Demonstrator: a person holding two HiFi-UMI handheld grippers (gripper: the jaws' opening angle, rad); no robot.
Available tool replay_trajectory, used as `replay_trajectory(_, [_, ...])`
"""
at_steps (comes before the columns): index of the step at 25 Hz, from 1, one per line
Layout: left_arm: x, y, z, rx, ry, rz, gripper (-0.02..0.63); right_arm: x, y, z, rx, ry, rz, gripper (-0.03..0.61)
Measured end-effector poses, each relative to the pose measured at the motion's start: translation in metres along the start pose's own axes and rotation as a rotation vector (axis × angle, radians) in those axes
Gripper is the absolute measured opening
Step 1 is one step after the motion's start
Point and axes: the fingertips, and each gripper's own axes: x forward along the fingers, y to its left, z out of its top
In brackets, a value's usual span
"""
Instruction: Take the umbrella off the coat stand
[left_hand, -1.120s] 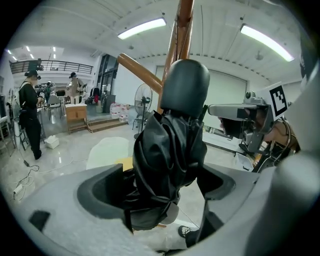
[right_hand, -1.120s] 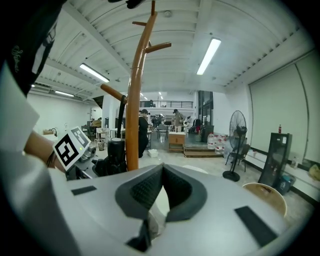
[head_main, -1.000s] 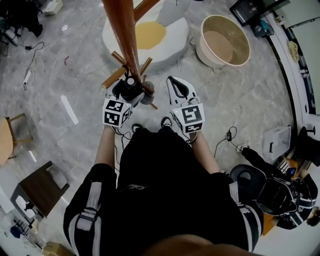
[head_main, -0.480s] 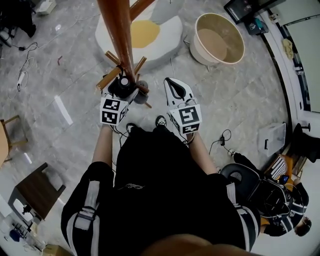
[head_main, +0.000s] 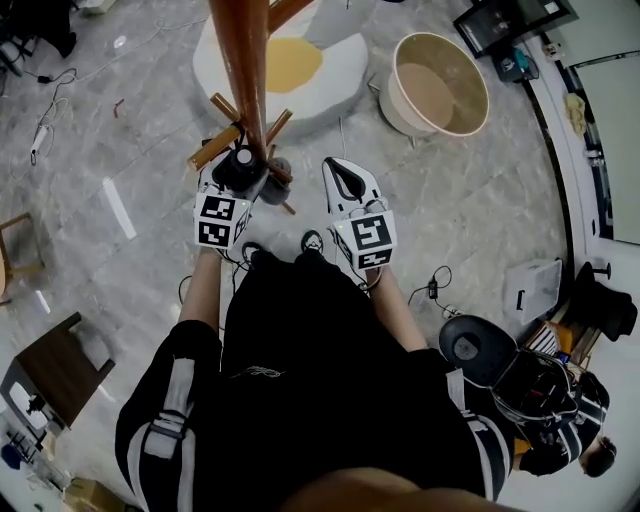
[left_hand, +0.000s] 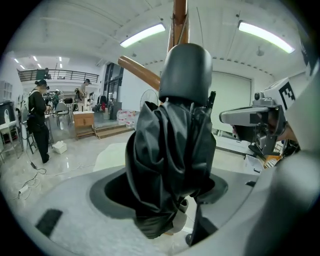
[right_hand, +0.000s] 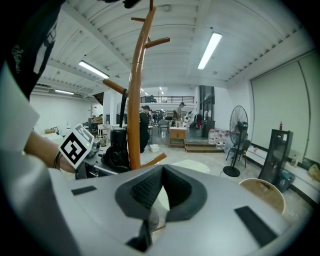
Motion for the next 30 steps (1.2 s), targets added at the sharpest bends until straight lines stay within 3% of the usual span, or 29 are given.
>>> replay_trajectory(9, [-0.022, -0.002, 0.021, -0.01, -0.076, 0.029, 0.299, -0.003, 0.01, 0.002, -0.005, -0.013, 0.027, 0.006])
replay_trajectory(30, [-0.046, -0.016, 0.05, 0.03, -0.053, 0.053, 0.265, -0.016, 0.013, 0.01, -0.018, -0.044, 0.054, 0.006])
